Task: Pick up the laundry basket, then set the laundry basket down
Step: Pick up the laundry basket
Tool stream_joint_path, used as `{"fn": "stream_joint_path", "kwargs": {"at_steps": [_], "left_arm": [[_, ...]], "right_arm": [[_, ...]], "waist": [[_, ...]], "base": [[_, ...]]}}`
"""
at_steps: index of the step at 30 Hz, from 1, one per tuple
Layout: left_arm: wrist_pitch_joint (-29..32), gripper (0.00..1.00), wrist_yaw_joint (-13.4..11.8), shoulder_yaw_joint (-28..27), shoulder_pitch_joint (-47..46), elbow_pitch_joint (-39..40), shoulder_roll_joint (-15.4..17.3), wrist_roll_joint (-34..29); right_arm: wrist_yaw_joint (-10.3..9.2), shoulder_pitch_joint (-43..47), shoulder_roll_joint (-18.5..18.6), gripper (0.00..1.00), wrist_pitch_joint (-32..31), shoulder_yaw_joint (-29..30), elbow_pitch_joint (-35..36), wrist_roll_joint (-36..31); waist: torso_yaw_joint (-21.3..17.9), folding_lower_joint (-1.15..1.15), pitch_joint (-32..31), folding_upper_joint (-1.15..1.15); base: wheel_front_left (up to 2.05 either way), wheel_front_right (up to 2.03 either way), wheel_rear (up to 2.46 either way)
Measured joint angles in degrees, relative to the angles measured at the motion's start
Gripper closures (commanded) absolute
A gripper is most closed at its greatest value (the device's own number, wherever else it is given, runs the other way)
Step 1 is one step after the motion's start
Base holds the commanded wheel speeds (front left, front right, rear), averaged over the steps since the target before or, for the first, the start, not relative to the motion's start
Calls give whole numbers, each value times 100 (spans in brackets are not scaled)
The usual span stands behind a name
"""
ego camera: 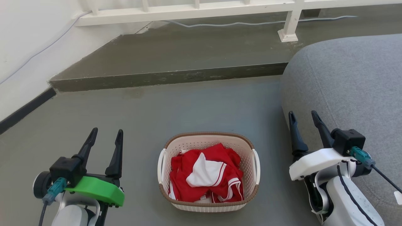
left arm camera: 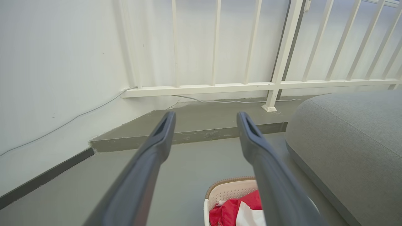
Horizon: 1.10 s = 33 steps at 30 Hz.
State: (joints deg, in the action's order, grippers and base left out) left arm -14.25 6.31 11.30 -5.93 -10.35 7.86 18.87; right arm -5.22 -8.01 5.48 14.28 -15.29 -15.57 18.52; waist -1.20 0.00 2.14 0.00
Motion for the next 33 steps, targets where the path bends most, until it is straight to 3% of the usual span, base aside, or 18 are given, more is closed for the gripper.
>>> {"fn": "stream_joint_path", "kwargs": {"at_steps": [17, 33], "left_arm": [[0, 0, 34, -74, -167, 67, -13, -1], [-1, 0, 79, 64, -849, -25, 127, 113]], "right_arm": [[-2, -1, -75, 0, 0, 48, -87, -1], [-93, -416, -177, 0, 3, 157, -335, -51]], "waist": [[-90, 0, 387, 0], [-216, 0, 1498, 0]], "base": [[0, 0, 0], [0, 0, 0]]}}
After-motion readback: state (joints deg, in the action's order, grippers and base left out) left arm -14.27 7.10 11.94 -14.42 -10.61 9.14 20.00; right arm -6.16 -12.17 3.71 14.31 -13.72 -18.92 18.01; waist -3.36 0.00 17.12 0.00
